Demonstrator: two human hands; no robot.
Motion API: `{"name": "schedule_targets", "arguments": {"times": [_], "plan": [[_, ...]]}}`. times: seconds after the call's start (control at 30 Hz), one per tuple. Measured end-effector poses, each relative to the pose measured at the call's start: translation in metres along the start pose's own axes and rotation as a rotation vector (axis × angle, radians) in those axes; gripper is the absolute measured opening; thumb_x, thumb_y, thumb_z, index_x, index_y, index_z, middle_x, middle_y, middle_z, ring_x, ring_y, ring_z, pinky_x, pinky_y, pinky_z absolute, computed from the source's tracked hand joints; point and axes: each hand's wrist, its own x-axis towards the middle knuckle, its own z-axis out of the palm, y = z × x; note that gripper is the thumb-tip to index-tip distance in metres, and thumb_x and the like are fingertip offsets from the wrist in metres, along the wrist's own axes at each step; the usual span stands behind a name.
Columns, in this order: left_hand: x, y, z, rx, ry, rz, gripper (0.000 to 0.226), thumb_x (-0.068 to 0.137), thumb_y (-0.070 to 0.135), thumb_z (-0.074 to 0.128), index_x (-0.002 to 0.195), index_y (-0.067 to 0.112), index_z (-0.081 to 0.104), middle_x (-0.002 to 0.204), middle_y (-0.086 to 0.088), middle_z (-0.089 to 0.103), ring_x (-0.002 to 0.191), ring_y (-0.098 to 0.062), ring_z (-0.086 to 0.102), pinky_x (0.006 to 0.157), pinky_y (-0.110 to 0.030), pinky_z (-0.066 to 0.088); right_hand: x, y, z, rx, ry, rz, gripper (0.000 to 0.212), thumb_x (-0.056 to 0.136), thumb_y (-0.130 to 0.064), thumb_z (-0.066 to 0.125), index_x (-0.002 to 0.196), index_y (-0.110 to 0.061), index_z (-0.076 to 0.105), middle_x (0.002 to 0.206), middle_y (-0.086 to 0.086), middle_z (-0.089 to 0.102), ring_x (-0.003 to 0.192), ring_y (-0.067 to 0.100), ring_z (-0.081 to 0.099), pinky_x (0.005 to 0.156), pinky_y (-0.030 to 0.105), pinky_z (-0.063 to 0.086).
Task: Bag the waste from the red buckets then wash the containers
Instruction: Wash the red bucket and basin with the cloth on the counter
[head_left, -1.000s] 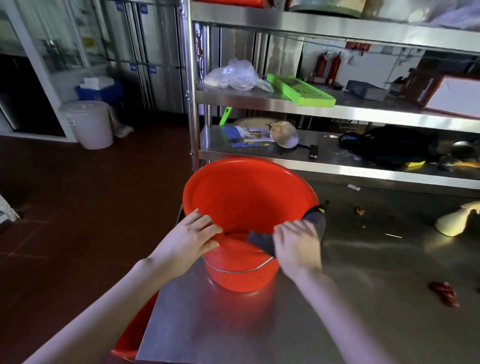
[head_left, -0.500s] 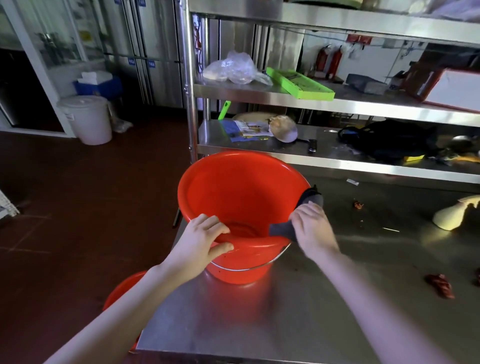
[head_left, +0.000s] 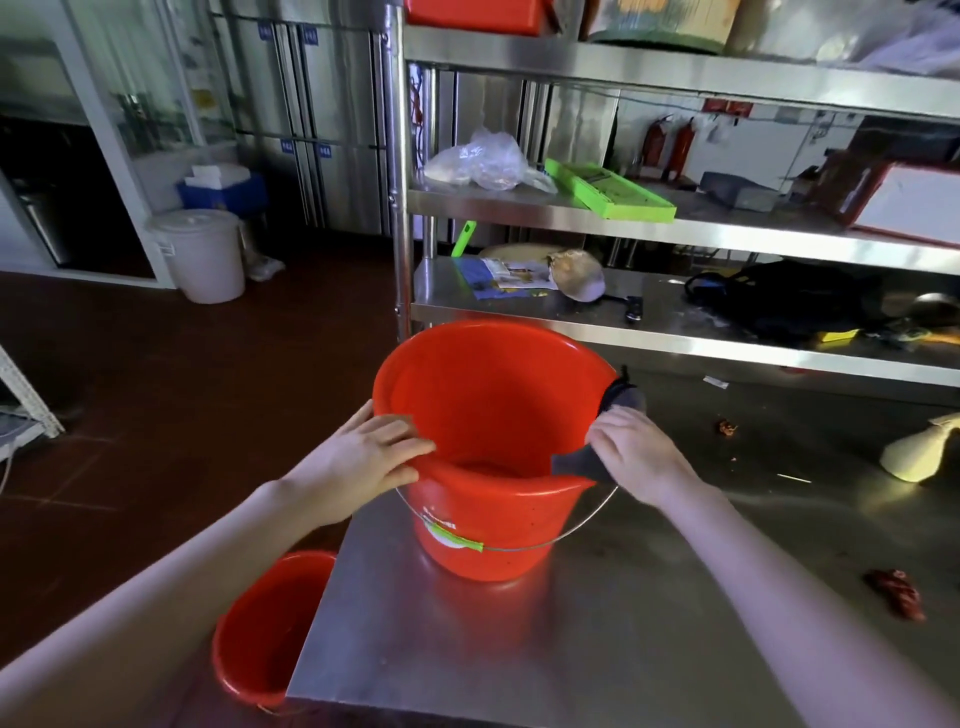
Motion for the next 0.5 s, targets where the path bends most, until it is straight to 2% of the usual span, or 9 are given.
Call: {"name": "schedule_targets", "arguments": {"times": [0.07, 0.13, 0.17, 0.23, 0.3, 0.37, 0.43, 0.5], "plan": [[0.002, 0.013, 0.006, 0.045, 0.031, 0.032, 0.035, 0.098, 0.033, 0.05, 0.129, 0.021, 0.062, 0.119, 0.0, 0.061, 0.122, -0.02, 0.053, 0.12, -0.043, 0.019, 0.007, 0.013, -0.001, -0.037, -0.033, -0.001, 0.035, 0.1, -0.016, 0.036, 0.09, -0.011, 0.069, 0.099, 0.0, 0.066, 0.103, 0.018, 0.056, 0.111, 0.032, 0.028], [0.001, 0.021, 0.009, 0.043, 0.093, 0.044, 0.034, 0.098, 0.033, 0.045, 0.118, 0.016, 0.068, 0.105, -0.002, 0.064, 0.102, -0.023, 0.061, 0.113, -0.045, 0.034, 0.002, 0.004, 0.001, -0.018, -0.008, 0.091, 0.035, 0.101, -0.015, 0.037, 0.089, -0.008, 0.07, 0.096, 0.003, 0.068, 0.101, 0.021, 0.058, 0.111, 0.034, 0.029], [0.0, 0.024, 0.01, 0.014, 0.122, 0.036, 0.037, 0.098, 0.034, 0.042, 0.115, 0.015, 0.069, 0.101, -0.002, 0.063, 0.096, -0.024, 0.061, 0.109, -0.045, 0.039, -0.004, -0.008, 0.004, 0.007, 0.049, 0.147, 0.037, 0.1, -0.015, 0.039, 0.081, -0.007, 0.069, 0.087, 0.006, 0.068, 0.092, 0.025, 0.06, 0.106, 0.039, 0.036], [0.001, 0.038, 0.01, -0.019, 0.172, 0.03, 0.039, 0.096, 0.038, 0.041, 0.108, 0.015, 0.07, 0.094, -0.001, 0.061, 0.086, -0.024, 0.058, 0.095, -0.041, 0.048, -0.017, -0.05, 0.014, -0.024, 0.234, 0.228, 0.04, 0.094, -0.017, 0.039, 0.062, -0.01, 0.063, 0.064, 0.007, 0.062, 0.069, 0.03, 0.059, 0.082, 0.043, 0.049], [0.004, 0.059, 0.016, -0.026, 0.186, 0.041, 0.035, 0.094, 0.04, 0.046, 0.095, 0.014, 0.07, 0.085, 0.001, 0.058, 0.075, -0.021, 0.051, 0.077, -0.035, 0.049, -0.027, -0.102, 0.023, -0.055, 0.323, 0.28, 0.038, 0.089, -0.02, 0.041, 0.055, -0.016, 0.057, 0.056, 0.003, 0.057, 0.06, 0.029, 0.056, 0.067, 0.039, 0.046], [0.004, 0.074, 0.023, -0.078, 0.2, 0.017, 0.03, 0.092, 0.038, 0.057, 0.082, 0.011, 0.063, 0.08, 0.001, 0.054, 0.072, -0.016, 0.04, 0.07, -0.035, 0.045, -0.028, -0.135, 0.029, -0.029, 0.361, 0.288, 0.038, 0.091, -0.021, 0.043, 0.054, -0.018, 0.055, 0.054, -0.001, 0.054, 0.057, 0.025, 0.052, 0.064, 0.037, 0.042], [0.003, 0.075, 0.027, -0.133, 0.204, -0.048, 0.027, 0.089, 0.036, 0.065, 0.083, 0.01, 0.062, 0.083, 0.001, 0.053, 0.077, -0.014, 0.037, 0.074, -0.036, 0.044, -0.025, -0.131, 0.03, -0.018, 0.378, 0.189, 0.038, 0.092, -0.021, 0.043, 0.055, -0.018, 0.054, 0.055, 0.0, 0.053, 0.057, 0.025, 0.051, 0.062, 0.037, 0.042], [0.005, 0.071, 0.027, -0.179, 0.155, -0.107, 0.028, 0.092, 0.04, 0.061, 0.097, 0.013, 0.065, 0.093, 0.003, 0.053, 0.087, -0.016, 0.042, 0.086, -0.035, 0.038, -0.023, -0.102, 0.022, 0.003, 0.357, 0.057, 0.037, 0.091, -0.02, 0.041, 0.057, -0.016, 0.055, 0.056, 0.002, 0.054, 0.057, 0.028, 0.054, 0.06, 0.037, 0.044]]}}
